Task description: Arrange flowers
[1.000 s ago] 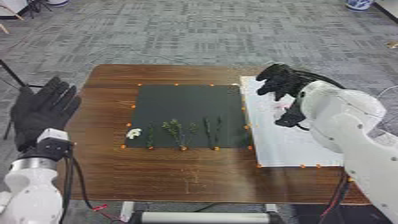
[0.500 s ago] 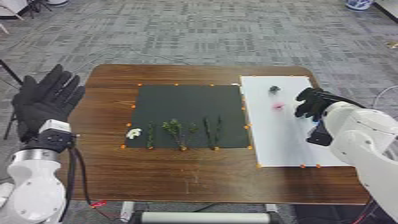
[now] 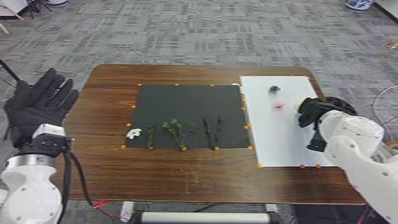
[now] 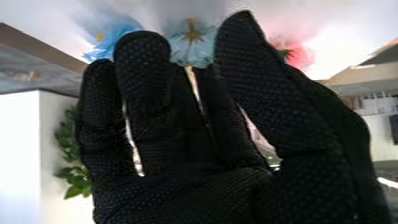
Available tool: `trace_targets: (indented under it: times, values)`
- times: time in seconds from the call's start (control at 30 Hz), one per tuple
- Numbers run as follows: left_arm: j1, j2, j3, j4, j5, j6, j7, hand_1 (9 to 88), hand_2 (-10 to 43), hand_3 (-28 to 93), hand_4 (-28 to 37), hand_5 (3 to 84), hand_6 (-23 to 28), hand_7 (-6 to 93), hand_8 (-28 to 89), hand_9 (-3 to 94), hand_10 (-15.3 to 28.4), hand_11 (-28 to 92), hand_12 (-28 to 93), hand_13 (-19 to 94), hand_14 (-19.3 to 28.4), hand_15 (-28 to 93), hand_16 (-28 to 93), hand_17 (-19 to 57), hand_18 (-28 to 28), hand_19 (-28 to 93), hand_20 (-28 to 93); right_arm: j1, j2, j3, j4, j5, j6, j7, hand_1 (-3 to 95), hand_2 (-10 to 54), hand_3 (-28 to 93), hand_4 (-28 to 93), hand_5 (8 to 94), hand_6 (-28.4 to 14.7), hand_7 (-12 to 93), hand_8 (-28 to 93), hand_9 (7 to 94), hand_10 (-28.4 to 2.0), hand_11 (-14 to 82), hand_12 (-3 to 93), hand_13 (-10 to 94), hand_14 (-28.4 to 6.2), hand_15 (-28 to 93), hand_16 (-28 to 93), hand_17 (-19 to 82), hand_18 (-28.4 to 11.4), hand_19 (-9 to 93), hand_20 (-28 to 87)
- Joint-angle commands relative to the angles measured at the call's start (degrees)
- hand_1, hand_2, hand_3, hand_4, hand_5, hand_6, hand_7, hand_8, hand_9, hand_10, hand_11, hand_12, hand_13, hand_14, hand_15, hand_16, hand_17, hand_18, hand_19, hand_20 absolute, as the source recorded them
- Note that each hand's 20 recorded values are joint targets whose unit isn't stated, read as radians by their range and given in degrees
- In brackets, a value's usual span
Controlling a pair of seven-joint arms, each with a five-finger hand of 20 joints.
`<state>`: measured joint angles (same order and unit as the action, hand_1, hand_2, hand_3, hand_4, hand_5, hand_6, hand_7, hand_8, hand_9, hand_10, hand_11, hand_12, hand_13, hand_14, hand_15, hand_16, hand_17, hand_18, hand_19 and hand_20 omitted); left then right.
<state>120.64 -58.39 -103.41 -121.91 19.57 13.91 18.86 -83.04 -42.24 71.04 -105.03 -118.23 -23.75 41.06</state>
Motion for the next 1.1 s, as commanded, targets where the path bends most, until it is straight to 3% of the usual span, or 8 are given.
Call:
trace_targets:
  times: [0.03,0.1,0.17,0.43,0.63,0.83,0.97,1.1]
  values:
    - [1.03,-0.55,-0.13,-0.40,0.00,-0.20,0.18,22.4,19.4,70,-28.3,43.9,9.7,8.9,-7,33.1,14.9,19,9,25,14.9,24,-5,-6.0,15.2,37,9,-1.45,0.40,-2.19,1.77,-3.88,6.16,0.00,55.9,-9.5,72,-28,52.4,-1.5,14,-11,60.3,-9.0,15.3,13.7,66,-6.1,59,38,31,-21.4,77,38]
    - [1.04,-0.61,-0.21,-0.33,0.10,-0.32,0.00,22.5,19.3,70,-28.3,44.0,9.7,8.9,-7,33.1,14.8,19,9,25,14.9,24,-5,-6.1,15.2,37,9,-1.82,0.54,-2.73,1.79,-4.98,8.03,0.25,55.4,-9.5,72,-28,58.9,-0.5,16,-12,67.0,-9.2,14.4,18.6,68,-6.6,60,37,32,-21.2,78,39]
    - [1.12,-0.75,-0.40,-0.31,0.12,-0.35,-0.06,22.5,19.3,71,-28.3,44.0,9.7,9.0,-7,33.0,14.8,19,9,25,14.9,24,-5,-6.1,15.2,37,9,-2.05,0.70,-3.45,1.94,-6.06,9.74,0.44,55.7,-9.5,70,-28,63.4,-0.3,19,-4,71.4,-9.0,11.9,23.6,69,-7.1,62,36,33,-21.2,78,40]
    - [1.95,-1.13,-1.19,-0.43,0.42,-0.66,-0.10,22.5,19.0,71,-28.3,43.8,9.8,8.9,-7,33.0,15.0,19,9,25,15.3,25,-5,-6.2,15.3,37,10,-2.76,1.08,-4.35,1.39,-8.58,14.35,-0.37,58.7,-9.5,66,-28,69.3,-0.1,39,4,79.5,-8.0,7.4,33.0,71,-6.9,66,31,35,-21.2,79,41]
    - [2.35,-1.49,-1.44,-0.53,0.32,-0.70,0.17,22.7,18.9,71,-28.3,43.8,9.9,8.8,-7,33.0,15.1,19,9,25,15.3,25,-5,-6.2,15.4,37,10,-3.49,1.90,-2.32,-3.12,-10.41,18.52,-2.01,59.4,-9.5,67,-28,70.2,-0.5,38,8,80.9,-7.7,7.0,34.9,72,-6.6,65,32,35,-21.1,79,41]
    - [4.14,-2.45,-2.69,-1.16,0.25,-0.38,0.48,22.8,18.8,71,-28.3,43.8,9.8,8.8,-7,33.0,15.2,19,10,25,15.3,25,-5,-6.2,15.4,37,10,1.18,0.35,-4.69,-7.57,-10.56,21.53,-5.07,59.5,-9.5,68,-28,70.8,-0.8,37,9,81.3,-7.9,6.6,34.3,72,-6.3,64,33,35,-20.9,79,41]
    - [5.45,-2.99,-3.25,-1.43,0.33,-0.09,0.40,22.8,18.8,71,-28.3,43.8,9.8,8.8,-7,33.0,15.2,19,10,25,15.2,25,-5,-6.2,15.4,37,10,9.09,-2.92,-10.98,-6.86,-9.72,23.18,-7.94,59.4,-9.5,68,-28,71.0,-0.8,36,11,81.0,-8.1,6.3,34.0,72,-6.1,62,36,35,-20.7,79,41]
    - [6.04,-3.21,-3.10,-1.34,0.23,0.12,0.44,22.8,18.8,71,-28.3,43.9,9.8,8.8,-7,33.0,15.2,19,10,25,15.2,25,-5,-6.2,15.4,37,10,19.50,-8.37,-19.83,-2.20,-7.20,24.29,-10.55,59.4,-9.5,68,-28,70.9,-0.8,36,11,80.8,-8.0,6.0,33.8,72,-6.0,62,36,35,-20.5,78,41]
